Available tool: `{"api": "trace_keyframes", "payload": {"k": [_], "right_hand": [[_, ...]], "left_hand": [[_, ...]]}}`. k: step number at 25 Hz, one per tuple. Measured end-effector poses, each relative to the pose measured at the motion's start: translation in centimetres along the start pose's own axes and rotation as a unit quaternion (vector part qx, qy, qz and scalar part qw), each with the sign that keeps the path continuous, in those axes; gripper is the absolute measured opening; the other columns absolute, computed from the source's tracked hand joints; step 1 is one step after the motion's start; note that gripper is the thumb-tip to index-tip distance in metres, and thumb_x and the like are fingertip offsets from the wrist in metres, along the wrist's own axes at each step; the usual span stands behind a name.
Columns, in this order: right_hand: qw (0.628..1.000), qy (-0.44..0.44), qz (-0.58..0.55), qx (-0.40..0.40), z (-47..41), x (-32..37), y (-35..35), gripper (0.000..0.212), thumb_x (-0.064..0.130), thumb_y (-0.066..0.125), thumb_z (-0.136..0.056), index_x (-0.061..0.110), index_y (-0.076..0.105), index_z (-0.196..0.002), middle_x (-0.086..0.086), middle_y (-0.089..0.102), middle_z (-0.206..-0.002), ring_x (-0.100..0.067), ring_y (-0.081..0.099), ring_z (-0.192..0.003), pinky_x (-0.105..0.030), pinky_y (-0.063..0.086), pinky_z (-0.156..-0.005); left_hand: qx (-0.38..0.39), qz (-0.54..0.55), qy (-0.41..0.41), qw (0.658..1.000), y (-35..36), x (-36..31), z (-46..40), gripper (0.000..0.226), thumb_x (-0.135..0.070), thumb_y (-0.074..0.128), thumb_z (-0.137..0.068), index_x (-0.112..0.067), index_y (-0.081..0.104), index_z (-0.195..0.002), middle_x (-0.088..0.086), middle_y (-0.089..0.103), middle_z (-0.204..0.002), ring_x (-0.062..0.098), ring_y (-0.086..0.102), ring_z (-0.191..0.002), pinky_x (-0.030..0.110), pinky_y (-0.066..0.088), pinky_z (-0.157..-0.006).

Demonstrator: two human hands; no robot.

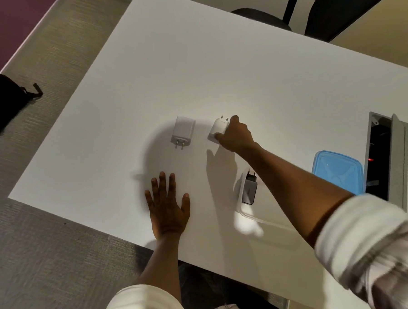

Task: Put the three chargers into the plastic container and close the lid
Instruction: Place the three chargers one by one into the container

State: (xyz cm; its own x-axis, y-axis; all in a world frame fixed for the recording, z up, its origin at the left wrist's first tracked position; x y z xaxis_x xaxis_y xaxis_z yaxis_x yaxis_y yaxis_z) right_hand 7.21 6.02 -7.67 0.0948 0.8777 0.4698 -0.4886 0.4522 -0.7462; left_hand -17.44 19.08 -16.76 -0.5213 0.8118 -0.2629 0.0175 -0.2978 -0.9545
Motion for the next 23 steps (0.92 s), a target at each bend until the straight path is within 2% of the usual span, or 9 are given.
{"api": "trace_keyframes", "payload": {"k": [4, 9, 13, 17, 23], "right_hand": [[0.999, 0.020, 0.048, -0.001, -2.0, 0.8, 1.2, 0.063, 0.037, 0.066, -0.082, 0.011, 0.040, -0.134, -0.016, 0.059, -0.123, -0.037, 0.058, -0.112, -0.034, 0.042, -0.077], [0.996, 0.009, 0.084, -0.025, -1.8, 1.3, 2.3, 0.052, 0.024, 0.060, -0.085, 0.010, 0.040, -0.131, -0.018, 0.060, -0.115, -0.040, 0.061, -0.105, -0.034, 0.042, -0.072], [0.997, -0.004, 0.076, 0.005, -0.6, 1.4, 2.8, 0.060, 0.016, 0.061, -0.082, 0.019, 0.039, -0.138, -0.020, 0.053, -0.121, -0.042, 0.060, -0.107, -0.038, 0.048, -0.080], [0.996, -0.031, 0.088, 0.001, 2.3, 1.2, 4.8, 0.065, 0.014, 0.063, -0.082, 0.023, 0.037, -0.140, -0.019, 0.048, -0.123, -0.042, 0.061, -0.105, -0.042, 0.050, -0.086], [0.996, -0.066, 0.067, -0.002, 6.0, 1.5, 6.1, 0.065, 0.020, 0.067, -0.081, 0.021, 0.036, -0.138, -0.018, 0.051, -0.117, -0.039, 0.063, -0.096, -0.036, 0.049, -0.074]], "left_hand": [[0.001, -0.007, 0.002, 1.000, 0.2, 0.2, -0.1, 0.071, -0.057, 0.024, -0.096, -0.027, 0.012, -0.158, 0.004, 0.010, -0.168, 0.028, 0.007, -0.155, 0.051, 0.007, -0.126], [0.004, -0.017, 0.000, 1.000, 0.1, 0.1, -0.3, 0.071, -0.058, 0.021, -0.096, -0.027, 0.011, -0.158, 0.004, 0.011, -0.168, 0.030, 0.009, -0.155, 0.054, 0.012, -0.125], [0.002, -0.012, 0.000, 1.000, 0.0, 0.1, -0.2, 0.071, -0.057, 0.024, -0.096, -0.026, 0.013, -0.158, 0.005, 0.013, -0.167, 0.030, 0.011, -0.155, 0.054, 0.014, -0.124], [-0.002, -0.005, 0.002, 1.000, 0.0, 0.0, -0.2, 0.071, -0.057, 0.026, -0.095, -0.025, 0.015, -0.158, 0.005, 0.014, -0.167, 0.030, 0.011, -0.155, 0.054, 0.014, -0.124], [-0.011, 0.005, 0.004, 1.000, 0.1, 0.1, -0.1, 0.071, -0.057, 0.028, -0.095, -0.026, 0.016, -0.158, 0.005, 0.015, -0.167, 0.029, 0.010, -0.155, 0.052, 0.008, -0.125]]}}
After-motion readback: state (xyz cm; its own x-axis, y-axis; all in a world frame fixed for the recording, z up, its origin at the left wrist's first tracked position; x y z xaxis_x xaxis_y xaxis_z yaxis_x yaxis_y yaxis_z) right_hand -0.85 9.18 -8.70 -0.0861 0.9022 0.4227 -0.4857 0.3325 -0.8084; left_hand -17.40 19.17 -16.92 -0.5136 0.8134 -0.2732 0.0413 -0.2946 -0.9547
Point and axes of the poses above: each hand's wrist, its own z-axis away from the middle knuckle, its own y-axis out of the palm, x = y × z, the point moved 5 cm from there along -z, towards the middle knuckle
